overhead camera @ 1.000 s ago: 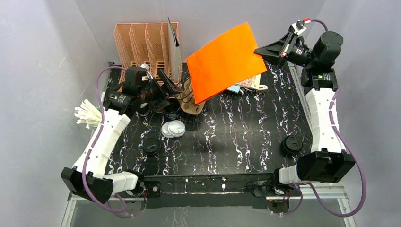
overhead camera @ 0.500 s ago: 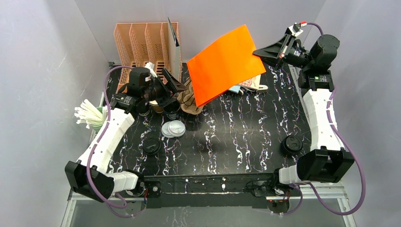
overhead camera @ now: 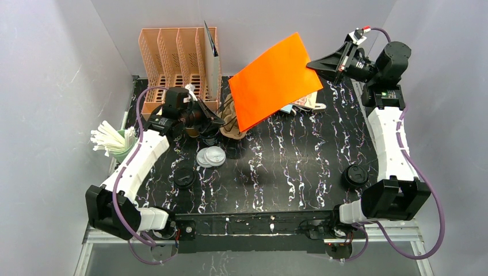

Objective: Pack the takeout coffee
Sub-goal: Adjust the takeout bag, then open the takeout bag at the center of the board.

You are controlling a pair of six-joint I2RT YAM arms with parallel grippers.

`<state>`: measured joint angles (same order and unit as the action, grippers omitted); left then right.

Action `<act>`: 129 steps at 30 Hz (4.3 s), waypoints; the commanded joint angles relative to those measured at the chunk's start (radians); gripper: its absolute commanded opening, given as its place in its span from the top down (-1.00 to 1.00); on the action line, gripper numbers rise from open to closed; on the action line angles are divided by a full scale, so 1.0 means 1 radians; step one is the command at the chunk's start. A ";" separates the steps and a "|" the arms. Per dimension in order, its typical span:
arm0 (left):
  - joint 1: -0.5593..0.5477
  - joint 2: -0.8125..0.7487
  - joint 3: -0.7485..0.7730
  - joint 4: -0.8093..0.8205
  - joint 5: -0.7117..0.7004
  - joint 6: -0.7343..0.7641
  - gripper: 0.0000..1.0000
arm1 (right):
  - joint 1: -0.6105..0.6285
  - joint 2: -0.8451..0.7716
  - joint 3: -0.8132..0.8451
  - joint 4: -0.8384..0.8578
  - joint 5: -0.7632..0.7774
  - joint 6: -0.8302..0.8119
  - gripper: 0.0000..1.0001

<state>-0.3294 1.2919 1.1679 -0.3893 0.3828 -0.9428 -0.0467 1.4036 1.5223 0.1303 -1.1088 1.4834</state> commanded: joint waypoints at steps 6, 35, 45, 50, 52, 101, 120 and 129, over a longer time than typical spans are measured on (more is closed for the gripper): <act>0.001 0.028 0.195 -0.110 -0.009 0.159 1.00 | -0.048 -0.002 -0.020 -0.680 0.155 -0.533 0.48; -0.382 0.376 0.746 -0.348 -0.518 0.197 1.00 | 0.030 0.000 -0.041 -1.131 1.243 -0.922 -0.96; -0.437 0.465 0.769 -0.297 -0.435 0.178 1.00 | 0.079 -0.012 -0.035 -0.932 0.614 -1.017 -0.48; -0.442 0.476 0.787 -0.295 -0.427 0.165 1.00 | 0.168 -0.080 -0.078 -0.743 0.443 -1.054 -0.26; -0.442 0.473 0.797 -0.295 -0.426 0.154 1.00 | 0.201 -0.094 -0.066 -0.693 0.423 -1.064 -0.21; -0.439 0.437 0.963 -0.338 -0.403 0.084 0.94 | 0.490 -0.058 0.091 -0.638 0.496 -1.354 -0.07; -0.373 0.343 0.801 -0.296 -0.384 -0.002 0.16 | 0.490 -0.083 0.061 -0.668 0.626 -1.320 0.97; -0.263 0.216 0.628 -0.191 -0.260 -0.019 -0.08 | 0.490 -0.143 -0.020 -0.641 0.686 -1.255 0.97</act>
<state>-0.5961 1.5787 1.8366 -0.6357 0.0513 -0.9554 0.4454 1.3071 1.5238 -0.5564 -0.4644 0.1867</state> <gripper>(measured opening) 0.537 0.032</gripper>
